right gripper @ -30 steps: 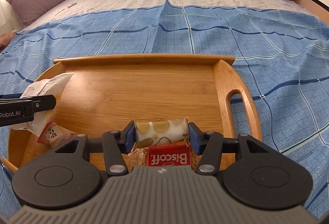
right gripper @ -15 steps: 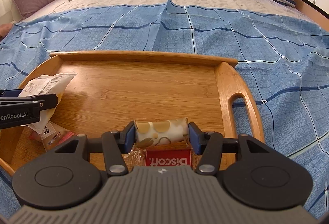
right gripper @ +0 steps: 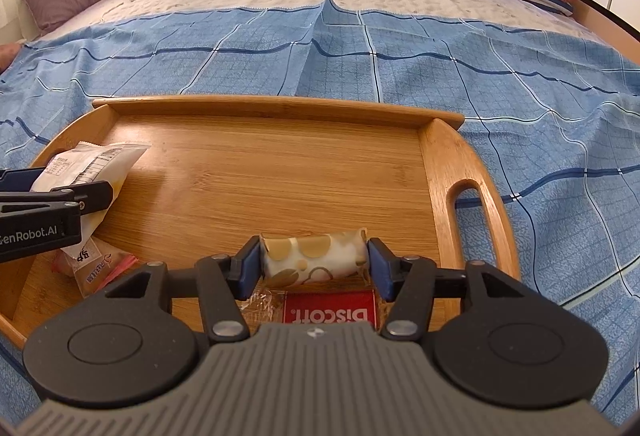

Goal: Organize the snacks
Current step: 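Lower both snacks onto the tray and open both tools, then move both tools back over the remaining snack pile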

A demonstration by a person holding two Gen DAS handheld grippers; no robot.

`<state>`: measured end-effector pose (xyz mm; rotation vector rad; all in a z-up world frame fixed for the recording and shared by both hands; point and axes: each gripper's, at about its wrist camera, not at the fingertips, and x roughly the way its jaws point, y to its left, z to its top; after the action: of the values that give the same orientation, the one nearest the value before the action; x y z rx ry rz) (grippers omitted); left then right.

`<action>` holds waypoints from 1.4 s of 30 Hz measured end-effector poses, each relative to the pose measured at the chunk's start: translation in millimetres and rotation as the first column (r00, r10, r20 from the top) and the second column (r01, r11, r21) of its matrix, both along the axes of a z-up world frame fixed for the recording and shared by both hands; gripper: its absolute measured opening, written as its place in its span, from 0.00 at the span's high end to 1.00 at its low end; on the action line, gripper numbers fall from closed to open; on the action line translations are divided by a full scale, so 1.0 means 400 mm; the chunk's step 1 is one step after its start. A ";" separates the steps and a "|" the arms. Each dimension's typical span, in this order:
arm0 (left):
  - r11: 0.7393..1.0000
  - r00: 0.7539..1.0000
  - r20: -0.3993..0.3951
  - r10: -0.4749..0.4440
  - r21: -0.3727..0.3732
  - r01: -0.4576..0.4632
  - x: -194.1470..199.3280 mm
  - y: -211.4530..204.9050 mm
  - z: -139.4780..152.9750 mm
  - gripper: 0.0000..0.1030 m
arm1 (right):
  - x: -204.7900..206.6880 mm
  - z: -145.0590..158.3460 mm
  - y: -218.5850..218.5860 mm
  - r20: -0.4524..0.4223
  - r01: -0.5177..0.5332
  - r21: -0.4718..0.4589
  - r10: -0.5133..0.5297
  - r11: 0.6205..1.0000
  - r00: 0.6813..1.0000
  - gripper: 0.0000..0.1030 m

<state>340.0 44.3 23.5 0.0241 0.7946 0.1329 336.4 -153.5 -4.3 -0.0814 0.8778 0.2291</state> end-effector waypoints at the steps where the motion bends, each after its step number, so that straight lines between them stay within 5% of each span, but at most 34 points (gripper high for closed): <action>1: 1.000 1.000 0.003 -0.001 0.003 0.001 -0.002 -0.001 0.002 0.33 | -0.001 0.000 -0.001 0.001 0.001 0.001 -0.001 1.000 1.000 0.36; 13: 0.999 0.999 0.053 -0.009 0.036 0.007 -0.051 0.001 0.048 0.07 | -0.044 0.042 -0.011 0.051 -0.008 -0.028 0.009 1.000 0.999 0.13; 30: 0.989 0.978 0.150 -0.144 0.003 0.145 -0.329 -0.013 0.153 0.05 | -0.279 0.144 -0.109 0.165 -0.059 0.052 0.050 0.997 0.985 0.02; 42: 0.979 0.959 0.217 -0.185 -0.045 0.199 -0.564 -0.037 0.149 0.04 | -0.502 0.131 -0.166 0.244 -0.070 0.049 0.056 0.996 0.968 0.01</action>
<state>114.4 29.7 83.3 0.0242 0.5792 -0.0746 135.7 -220.1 48.1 -0.0824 0.6248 0.2974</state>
